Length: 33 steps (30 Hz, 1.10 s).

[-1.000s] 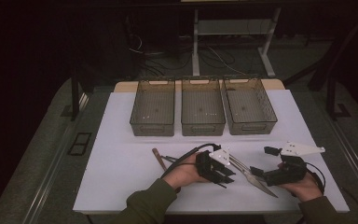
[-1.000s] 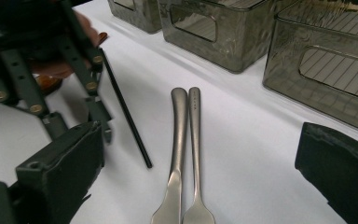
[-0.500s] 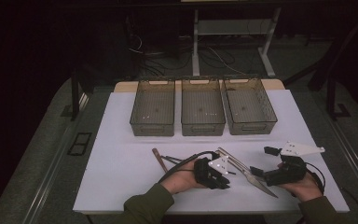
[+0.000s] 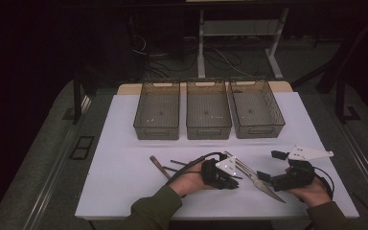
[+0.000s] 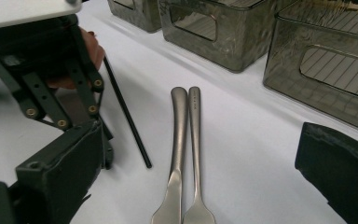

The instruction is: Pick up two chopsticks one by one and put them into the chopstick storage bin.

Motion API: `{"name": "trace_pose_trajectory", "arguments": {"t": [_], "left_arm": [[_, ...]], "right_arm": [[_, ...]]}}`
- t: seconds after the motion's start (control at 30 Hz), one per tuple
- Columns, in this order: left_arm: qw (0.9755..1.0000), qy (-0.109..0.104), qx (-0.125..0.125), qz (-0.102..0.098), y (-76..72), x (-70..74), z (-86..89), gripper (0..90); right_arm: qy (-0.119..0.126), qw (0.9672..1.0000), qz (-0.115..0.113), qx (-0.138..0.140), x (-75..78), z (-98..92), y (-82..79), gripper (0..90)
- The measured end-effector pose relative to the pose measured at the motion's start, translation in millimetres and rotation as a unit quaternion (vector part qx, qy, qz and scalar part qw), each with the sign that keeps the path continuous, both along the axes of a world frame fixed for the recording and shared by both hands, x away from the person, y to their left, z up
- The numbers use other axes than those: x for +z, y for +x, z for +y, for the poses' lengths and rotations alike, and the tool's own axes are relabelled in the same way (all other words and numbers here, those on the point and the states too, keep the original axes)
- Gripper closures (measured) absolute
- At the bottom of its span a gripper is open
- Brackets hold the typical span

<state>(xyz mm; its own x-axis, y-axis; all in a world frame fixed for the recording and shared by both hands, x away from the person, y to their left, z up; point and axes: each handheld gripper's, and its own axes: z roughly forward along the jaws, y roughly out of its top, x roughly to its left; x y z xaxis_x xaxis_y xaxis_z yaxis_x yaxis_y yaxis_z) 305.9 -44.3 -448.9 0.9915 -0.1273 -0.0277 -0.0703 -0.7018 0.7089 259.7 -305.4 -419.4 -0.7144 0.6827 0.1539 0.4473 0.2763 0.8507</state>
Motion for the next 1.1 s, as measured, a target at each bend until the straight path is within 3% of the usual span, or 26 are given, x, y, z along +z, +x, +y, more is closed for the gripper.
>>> {"name": "trace_pose_trajectory", "arguments": {"t": [0.23,0.43,0.57,0.7,0.87,0.93,0.97,1.1], "left_arm": [[0.9999,-0.002,0.016,-0.004,9.8,0.6,-13.3,84.7],[0.9999,0.002,0.013,-0.006,10.9,0.7,-29.4,84.7],[0.9999,-0.001,0.014,0.001,10.6,-1.2,-31.4,84.1],[0.9998,-0.005,0.017,0.004,10.5,2.1,-28.6,77.4],[0.9992,-0.023,0.031,0.013,9.8,20.1,-4.4,73.8],[0.9981,-0.034,0.05,0.012,10.2,27.4,18.3,73.6],[0.9981,-0.034,0.05,0.012,10.2,27.4,18.3,73.6],[0.9961,-0.035,0.08,0.005,12.9,29.8,58.4,73.7]], "right_arm": [[0.001,1.0,0.0,0.001,0.1,-0.6,0.1,0.9],[0.002,1.0,-0.001,0.002,0.6,-1.4,0.1,0.9],[0.003,1.0,-0.001,0.002,0.8,-1.5,-0.1,0.9],[0.004,1.0,-0.002,0.001,0.9,-1.5,-0.3,0.9],[0.004,1.0,-0.004,0.001,0.9,-1.5,-0.5,0.9],[0.004,1.0,-0.004,0.001,0.9,-1.5,-0.5,0.9],[0.004,1.0,-0.004,0.001,0.8,-1.5,-0.5,0.9],[0.003,1.0,-0.003,0.002,0.6,-0.9,-0.7,1.0]]}}
